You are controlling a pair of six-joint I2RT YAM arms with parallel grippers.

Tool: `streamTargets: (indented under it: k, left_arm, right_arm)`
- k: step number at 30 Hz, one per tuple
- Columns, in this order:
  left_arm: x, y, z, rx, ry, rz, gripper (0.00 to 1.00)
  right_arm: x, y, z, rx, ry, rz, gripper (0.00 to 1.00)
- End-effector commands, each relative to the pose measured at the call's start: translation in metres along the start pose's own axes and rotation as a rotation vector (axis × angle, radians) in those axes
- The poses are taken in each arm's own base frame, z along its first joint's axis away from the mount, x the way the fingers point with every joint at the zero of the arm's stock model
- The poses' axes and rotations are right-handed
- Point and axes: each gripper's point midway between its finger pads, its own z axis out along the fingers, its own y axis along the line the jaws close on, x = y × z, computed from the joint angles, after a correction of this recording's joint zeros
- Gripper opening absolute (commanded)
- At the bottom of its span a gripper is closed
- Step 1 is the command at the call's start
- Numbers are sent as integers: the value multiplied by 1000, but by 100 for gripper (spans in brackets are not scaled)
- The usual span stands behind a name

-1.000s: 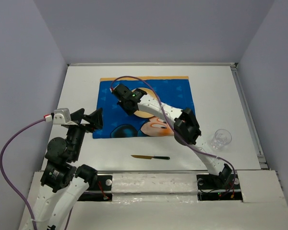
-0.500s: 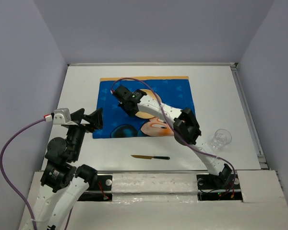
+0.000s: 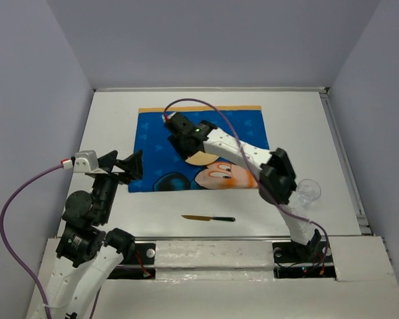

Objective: Set the dinner table for one person

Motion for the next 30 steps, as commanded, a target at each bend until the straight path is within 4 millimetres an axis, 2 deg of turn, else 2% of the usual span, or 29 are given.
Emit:
streamTargets:
  k: [1,2,3,4,5,6,7,8,11,12,14,15,16,19,23,26,30]
  left_arm:
    - [-16,-11,-5,55,-53,-19,99]
    - [-18,-13,-8,67,-61,-24,99]
    - [-19,-14,-9,74,-63,-26,99]
    - [-20,-15,-10,80,-67,-29,99]
    - [-22,-17,-13,90,-74,-33,99]
    - [-23,-20,-15,106,-77,-38,99]
    - [-24,-21,-16,111,-79,-40,99]
    - [-25,-22,-18,119,-85,-45,99]
    - [-26,-27,-21,145,-86,-55,99]
    - [-26,-28,-22,151,-85,-55,99]
    - [-26,-29,-23,160,-84,-60,99]
    - [-27,-31,-24,169,-83,-63,99]
    - [-28,-31,-26,175,-87,-66,99]
    - [-31,-32,-29,183,-98,-77,99]
    - [-31,-33,-32,194,-97,-84,99]
    - [-33,-34,-33,200,-103,-90,99]
    - [-35,-34,-35,202,-110,-95,99]
  right_arm:
    - [-21,-111,-95,182,-238,354,51]
    - [-5,-133,-102,218,-240,423,50]
    - [1,-162,-141,237,-314,523,49]
    - [56,-196,-124,322,-227,636,49]
    - [79,-214,-131,365,-221,698,48]
    - [100,-228,-139,392,-220,752,48]
    - [114,-245,-167,414,-283,823,47]
    - [155,-266,-163,493,-236,888,47]
    - [195,-293,-186,559,-256,969,44]
    - [210,-307,-191,600,-246,1010,44]
    - [220,-307,-190,572,-229,1041,44]
    - [241,-301,-180,564,-139,1066,44]
    - [241,-302,-180,560,-142,1091,44]
    - [262,-282,-163,519,-28,1123,44]
    - [278,-280,-168,569,1,1151,43]
    - [300,-276,-178,644,79,1174,39]
    - [321,-260,-169,632,171,1186,39]
